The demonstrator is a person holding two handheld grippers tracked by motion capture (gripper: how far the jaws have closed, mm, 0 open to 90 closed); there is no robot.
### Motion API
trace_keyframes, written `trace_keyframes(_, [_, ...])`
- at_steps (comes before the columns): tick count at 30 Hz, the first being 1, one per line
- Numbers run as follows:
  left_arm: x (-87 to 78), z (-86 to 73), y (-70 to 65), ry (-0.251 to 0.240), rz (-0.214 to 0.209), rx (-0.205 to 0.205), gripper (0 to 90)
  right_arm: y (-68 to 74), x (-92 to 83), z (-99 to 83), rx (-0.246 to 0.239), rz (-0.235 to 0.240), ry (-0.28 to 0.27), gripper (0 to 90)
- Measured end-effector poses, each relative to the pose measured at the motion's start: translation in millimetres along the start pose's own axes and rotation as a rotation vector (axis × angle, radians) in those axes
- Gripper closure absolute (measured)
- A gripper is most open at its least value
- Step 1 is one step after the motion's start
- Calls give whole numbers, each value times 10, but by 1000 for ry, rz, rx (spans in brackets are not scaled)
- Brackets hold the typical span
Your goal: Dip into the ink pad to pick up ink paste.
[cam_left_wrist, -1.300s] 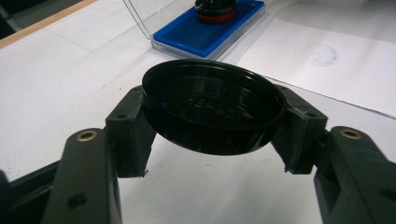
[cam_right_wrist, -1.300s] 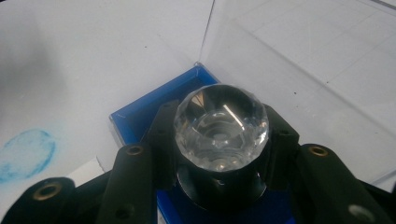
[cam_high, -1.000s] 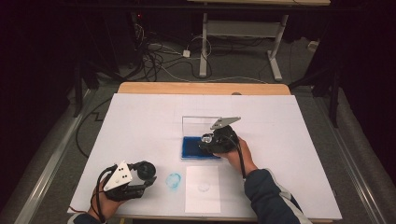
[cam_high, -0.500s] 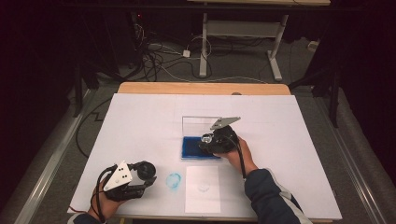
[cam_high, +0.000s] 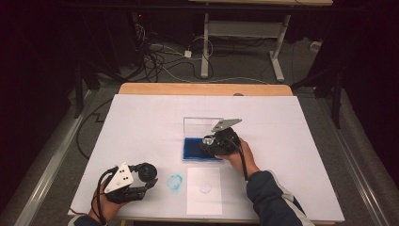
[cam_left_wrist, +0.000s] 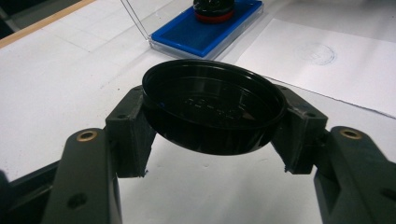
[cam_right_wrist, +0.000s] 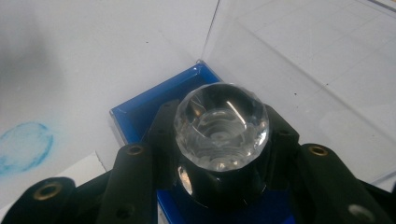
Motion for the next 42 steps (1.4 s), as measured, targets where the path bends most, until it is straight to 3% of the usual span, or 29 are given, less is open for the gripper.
trace_keyframes(11, [-8,7,9,-5,2,-3,361,8,-29,7,-7,0,-3,570])
trace_keyframes(19, [-8,17,10,-6,2,-1,361,132,-278,128,-38,1,-80,569])
trace_keyframes(22, [-5,19,8,-4,4,2,361,192,-349,140,-51,11,-83,569])
trace_keyframes(42, [-16,17,16,-12,15,1,361,362,-700,-23,-110,32,-140,569])
Point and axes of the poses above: each handheld gripper's, and its own axes: x roughly forward along the jaws, z roughly out of its top, y roughly to its left, the point moved 5 cm from there along x, roughly forward along the jaws, and after that the axes turned 12 degrees about y, right-handed, at the moved point
